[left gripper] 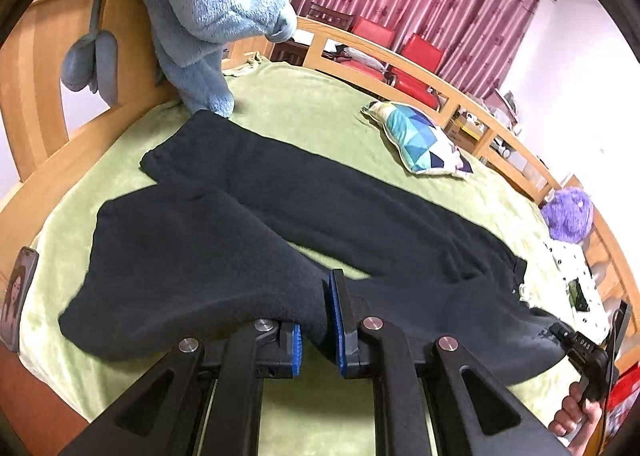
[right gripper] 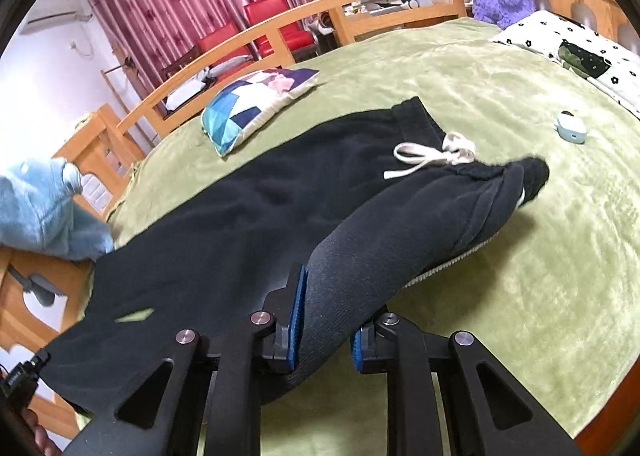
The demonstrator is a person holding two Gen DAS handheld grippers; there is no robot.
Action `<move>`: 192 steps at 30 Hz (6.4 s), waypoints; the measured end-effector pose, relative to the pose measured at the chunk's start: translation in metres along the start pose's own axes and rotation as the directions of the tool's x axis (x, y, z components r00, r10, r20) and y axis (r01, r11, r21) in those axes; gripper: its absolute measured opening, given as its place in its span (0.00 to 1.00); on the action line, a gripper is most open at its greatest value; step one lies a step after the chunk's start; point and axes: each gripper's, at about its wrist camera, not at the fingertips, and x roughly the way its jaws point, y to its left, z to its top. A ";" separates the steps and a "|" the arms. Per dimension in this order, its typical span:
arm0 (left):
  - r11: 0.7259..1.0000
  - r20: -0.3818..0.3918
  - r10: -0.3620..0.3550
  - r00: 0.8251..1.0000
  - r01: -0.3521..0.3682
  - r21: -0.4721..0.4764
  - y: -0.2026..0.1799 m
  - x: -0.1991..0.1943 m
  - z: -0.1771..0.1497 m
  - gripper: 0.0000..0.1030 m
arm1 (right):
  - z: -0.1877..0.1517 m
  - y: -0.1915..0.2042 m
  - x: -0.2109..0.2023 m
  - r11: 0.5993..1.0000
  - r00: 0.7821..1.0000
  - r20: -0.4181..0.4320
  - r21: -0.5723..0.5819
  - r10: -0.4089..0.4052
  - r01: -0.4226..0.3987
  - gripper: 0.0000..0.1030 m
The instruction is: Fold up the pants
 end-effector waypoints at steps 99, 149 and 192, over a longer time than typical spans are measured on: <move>0.958 -0.170 -0.038 0.985 -0.012 -0.287 -0.020 0.274 0.012 0.13 | 0.058 -0.060 0.193 0.958 0.994 0.038 0.264 0.102 -0.109 0.07; 0.976 -0.223 0.205 0.953 -0.181 0.123 -0.018 0.075 -0.126 0.52 | -0.072 -0.047 -0.013 0.995 0.995 0.043 -0.018 0.095 -0.094 0.56; 0.896 0.101 0.384 0.918 -0.397 0.197 -0.008 0.071 -0.014 0.08 | -0.068 -0.064 0.002 0.994 0.996 0.021 0.068 0.083 -0.084 0.56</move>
